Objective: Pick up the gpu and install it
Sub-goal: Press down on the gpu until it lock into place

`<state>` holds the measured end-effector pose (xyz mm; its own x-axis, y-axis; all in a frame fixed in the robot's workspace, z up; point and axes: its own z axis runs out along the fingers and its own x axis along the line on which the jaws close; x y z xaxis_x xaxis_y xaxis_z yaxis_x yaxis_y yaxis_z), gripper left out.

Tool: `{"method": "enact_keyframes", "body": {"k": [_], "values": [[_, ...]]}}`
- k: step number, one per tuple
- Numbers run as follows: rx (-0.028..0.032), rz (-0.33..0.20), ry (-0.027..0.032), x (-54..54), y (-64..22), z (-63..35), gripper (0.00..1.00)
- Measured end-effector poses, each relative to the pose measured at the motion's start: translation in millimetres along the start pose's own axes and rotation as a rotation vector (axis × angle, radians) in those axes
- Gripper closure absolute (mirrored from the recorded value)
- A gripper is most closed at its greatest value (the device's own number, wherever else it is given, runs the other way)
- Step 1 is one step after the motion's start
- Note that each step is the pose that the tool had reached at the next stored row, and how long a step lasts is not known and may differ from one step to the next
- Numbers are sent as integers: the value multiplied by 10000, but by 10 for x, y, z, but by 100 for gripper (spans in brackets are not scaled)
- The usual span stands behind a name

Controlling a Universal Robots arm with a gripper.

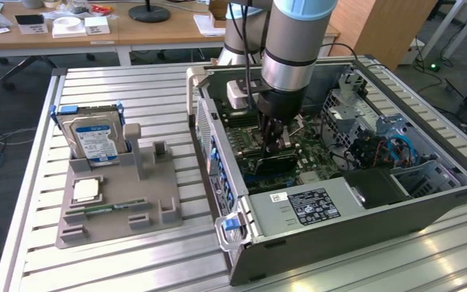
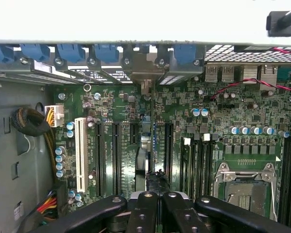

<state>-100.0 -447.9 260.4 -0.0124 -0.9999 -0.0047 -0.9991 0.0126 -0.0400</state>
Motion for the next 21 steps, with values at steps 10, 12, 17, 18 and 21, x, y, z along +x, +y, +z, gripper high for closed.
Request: {"method": "enact_keyframes", "body": {"k": [10,12,17,18,21], "values": [[2,1,-3,0,3,5,89],[2,1,-3,0,3,5,89],[11,3,-24,-2,1,-18,89],[7,3,-12,-1,1,-36,89],[3,2,-5,-1,-1,-87,89]]}}
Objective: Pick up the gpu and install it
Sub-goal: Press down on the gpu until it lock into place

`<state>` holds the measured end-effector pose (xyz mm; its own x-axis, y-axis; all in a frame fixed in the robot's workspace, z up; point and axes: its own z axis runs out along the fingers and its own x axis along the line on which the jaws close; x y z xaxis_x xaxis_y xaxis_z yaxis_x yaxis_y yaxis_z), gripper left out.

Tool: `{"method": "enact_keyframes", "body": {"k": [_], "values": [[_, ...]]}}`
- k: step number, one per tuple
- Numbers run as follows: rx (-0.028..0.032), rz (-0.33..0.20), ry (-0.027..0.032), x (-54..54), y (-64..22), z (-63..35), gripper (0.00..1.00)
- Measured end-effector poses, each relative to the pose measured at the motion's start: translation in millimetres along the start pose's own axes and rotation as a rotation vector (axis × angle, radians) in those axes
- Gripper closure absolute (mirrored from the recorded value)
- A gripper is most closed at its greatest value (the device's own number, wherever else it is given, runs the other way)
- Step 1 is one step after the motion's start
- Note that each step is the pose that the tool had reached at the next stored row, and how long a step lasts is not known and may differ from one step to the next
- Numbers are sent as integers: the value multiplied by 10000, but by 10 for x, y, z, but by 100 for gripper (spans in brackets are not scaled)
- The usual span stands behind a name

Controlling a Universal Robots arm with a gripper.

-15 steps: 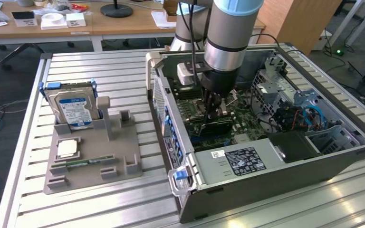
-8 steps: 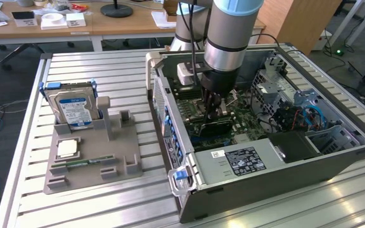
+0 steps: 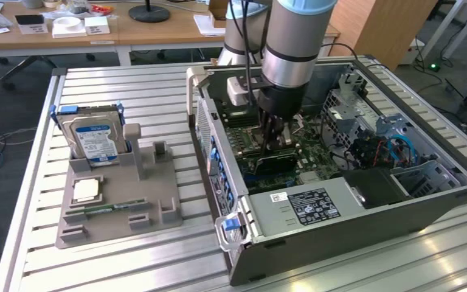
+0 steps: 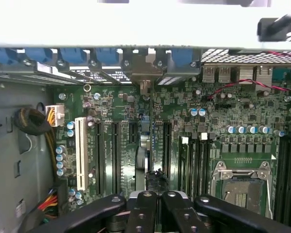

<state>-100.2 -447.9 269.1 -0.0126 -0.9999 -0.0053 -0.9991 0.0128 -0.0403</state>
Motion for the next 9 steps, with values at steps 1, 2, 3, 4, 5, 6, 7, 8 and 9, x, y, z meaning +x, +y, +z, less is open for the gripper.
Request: {"method": "enact_keyframes", "body": {"k": [1,2,3,4,5,6,7,8,9], "values": [[-1,-1,2,0,-1,-17,89],[-1,-1,1,0,-1,-34,89],[-1,-1,2,0,-2,-56,89],[-1,-1,1,0,-3,-77,89],[-2,-1,3,0,-4,-102,89],[-1,-1,2,0,-5,-128,89],[-1,-1,2,0,-6,-156,89],[-1,-1,2,-1,-7,-185,89],[-1,-1,2,-1,-9,-216,89]]}}
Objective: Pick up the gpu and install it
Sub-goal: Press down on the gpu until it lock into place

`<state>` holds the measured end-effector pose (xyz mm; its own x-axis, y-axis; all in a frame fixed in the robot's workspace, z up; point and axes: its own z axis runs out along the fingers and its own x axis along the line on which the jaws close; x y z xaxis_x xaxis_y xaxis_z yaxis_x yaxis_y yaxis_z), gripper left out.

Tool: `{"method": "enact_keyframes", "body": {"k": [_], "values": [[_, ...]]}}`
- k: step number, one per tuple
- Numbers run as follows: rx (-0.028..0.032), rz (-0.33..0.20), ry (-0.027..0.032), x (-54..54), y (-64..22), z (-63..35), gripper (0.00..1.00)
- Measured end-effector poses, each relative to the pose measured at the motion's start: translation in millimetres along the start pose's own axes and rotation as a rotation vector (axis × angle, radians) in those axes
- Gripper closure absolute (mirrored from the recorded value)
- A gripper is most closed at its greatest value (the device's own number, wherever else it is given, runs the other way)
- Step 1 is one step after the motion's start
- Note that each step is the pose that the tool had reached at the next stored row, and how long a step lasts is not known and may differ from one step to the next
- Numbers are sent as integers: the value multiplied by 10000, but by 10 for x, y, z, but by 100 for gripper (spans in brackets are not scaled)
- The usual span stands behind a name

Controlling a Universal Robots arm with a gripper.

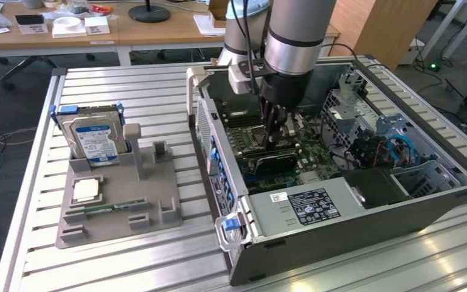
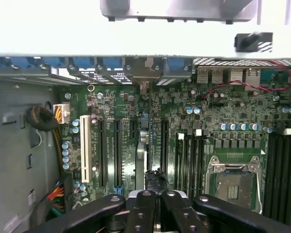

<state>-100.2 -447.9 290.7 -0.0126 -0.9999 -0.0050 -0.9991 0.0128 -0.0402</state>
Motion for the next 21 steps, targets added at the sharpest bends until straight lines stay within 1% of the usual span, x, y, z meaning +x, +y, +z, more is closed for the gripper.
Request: {"method": "enact_keyframes", "body": {"k": [4,10,13,14,21], "values": [[0,0,1,-1,-5,-119,89],[-1,3,1,-1,-13,-327,89],[0,4,0,-2,-17,-411,89],[-1,4,1,-2,-17,-426,89],[-2,0,2,-2,-27,-429,89]]}}
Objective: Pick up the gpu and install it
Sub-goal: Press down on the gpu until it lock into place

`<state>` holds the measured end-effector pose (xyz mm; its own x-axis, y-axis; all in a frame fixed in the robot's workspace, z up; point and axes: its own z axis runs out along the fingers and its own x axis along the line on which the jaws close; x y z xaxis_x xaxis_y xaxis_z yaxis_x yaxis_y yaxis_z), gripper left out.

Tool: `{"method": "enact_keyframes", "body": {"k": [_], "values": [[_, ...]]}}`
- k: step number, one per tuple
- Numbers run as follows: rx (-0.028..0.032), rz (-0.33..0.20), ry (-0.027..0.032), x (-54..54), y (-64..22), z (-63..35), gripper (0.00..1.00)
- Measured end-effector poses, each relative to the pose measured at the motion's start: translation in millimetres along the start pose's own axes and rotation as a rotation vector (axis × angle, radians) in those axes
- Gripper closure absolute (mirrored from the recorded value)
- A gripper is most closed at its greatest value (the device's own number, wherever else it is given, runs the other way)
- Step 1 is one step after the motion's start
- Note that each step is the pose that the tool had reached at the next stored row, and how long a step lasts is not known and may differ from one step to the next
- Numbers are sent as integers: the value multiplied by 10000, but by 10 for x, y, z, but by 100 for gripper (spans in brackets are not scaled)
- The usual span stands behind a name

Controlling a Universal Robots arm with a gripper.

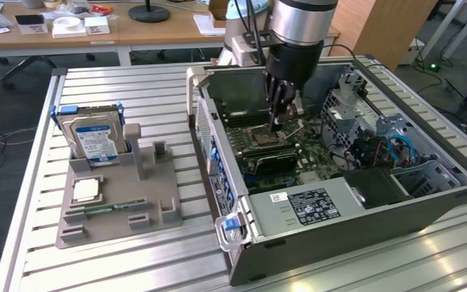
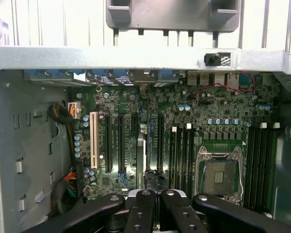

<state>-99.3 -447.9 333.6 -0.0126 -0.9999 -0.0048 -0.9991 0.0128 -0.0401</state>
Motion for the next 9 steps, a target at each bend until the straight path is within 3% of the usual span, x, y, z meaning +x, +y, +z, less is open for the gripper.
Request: {"method": "enact_keyframes", "body": {"k": [9], "values": [[0,3,-1,-1,-34,2,89]]}}
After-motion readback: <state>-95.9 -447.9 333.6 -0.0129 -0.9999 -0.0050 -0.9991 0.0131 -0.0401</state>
